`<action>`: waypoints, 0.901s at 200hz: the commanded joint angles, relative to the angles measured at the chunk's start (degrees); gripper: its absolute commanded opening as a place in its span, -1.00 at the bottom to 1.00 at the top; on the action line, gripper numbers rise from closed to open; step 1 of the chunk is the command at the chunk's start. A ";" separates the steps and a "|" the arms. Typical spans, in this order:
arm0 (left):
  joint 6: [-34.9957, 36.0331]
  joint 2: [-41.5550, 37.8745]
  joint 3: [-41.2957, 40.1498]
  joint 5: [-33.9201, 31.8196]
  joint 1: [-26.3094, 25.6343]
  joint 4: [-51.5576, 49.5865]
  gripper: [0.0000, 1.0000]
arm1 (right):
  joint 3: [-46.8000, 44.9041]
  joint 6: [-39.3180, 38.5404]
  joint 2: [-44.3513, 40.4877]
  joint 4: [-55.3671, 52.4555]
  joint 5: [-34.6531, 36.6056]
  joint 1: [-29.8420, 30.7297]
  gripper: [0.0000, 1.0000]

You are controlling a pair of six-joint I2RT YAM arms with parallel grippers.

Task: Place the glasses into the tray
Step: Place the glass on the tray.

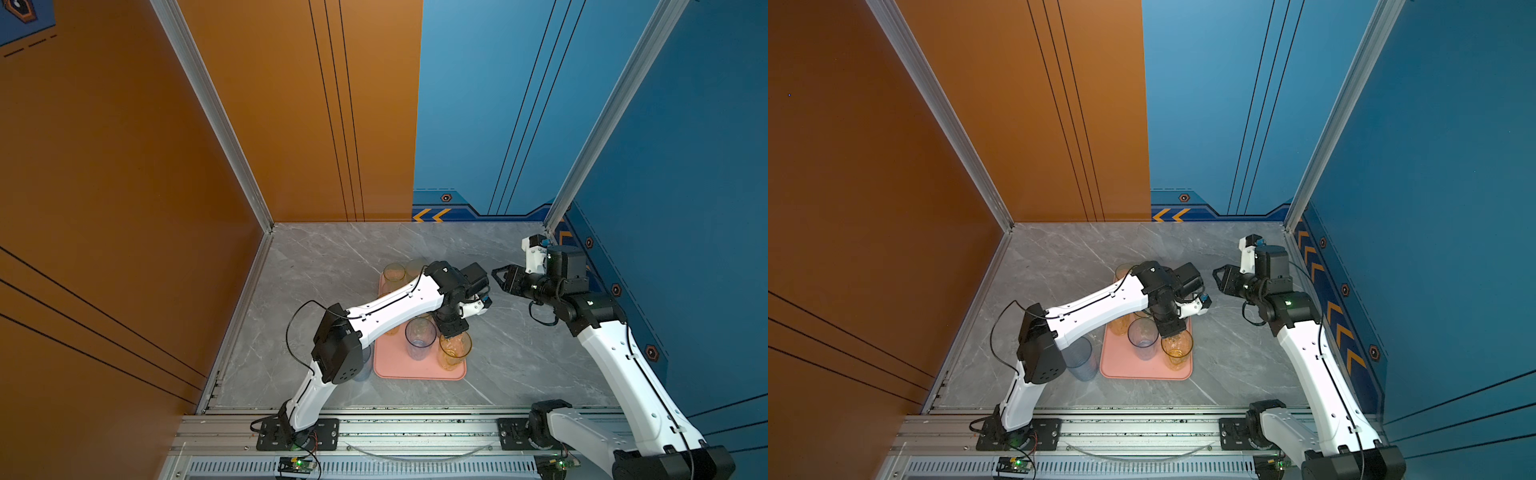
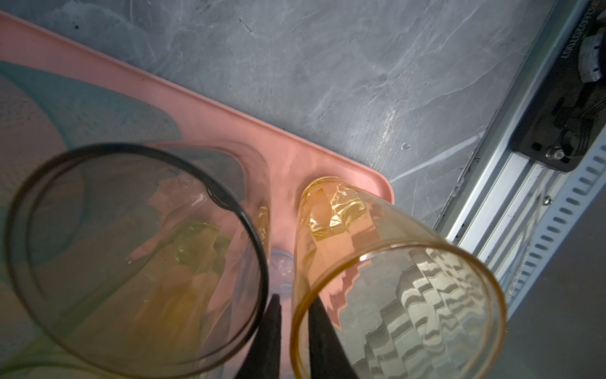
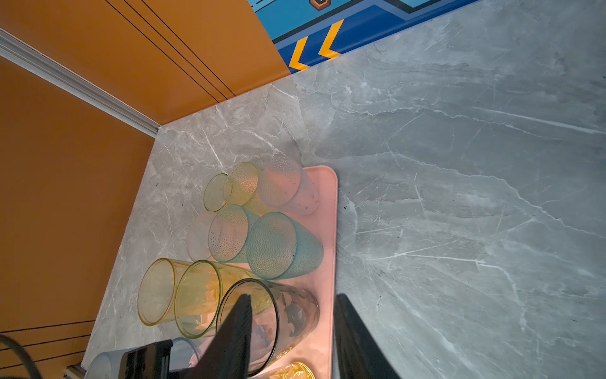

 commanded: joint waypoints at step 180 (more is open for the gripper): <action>-3.70 -15.11 -4.30 -4.22 0.99 0.88 -0.66 | -0.01 -0.24 0.31 1.46 -1.26 1.33 -0.19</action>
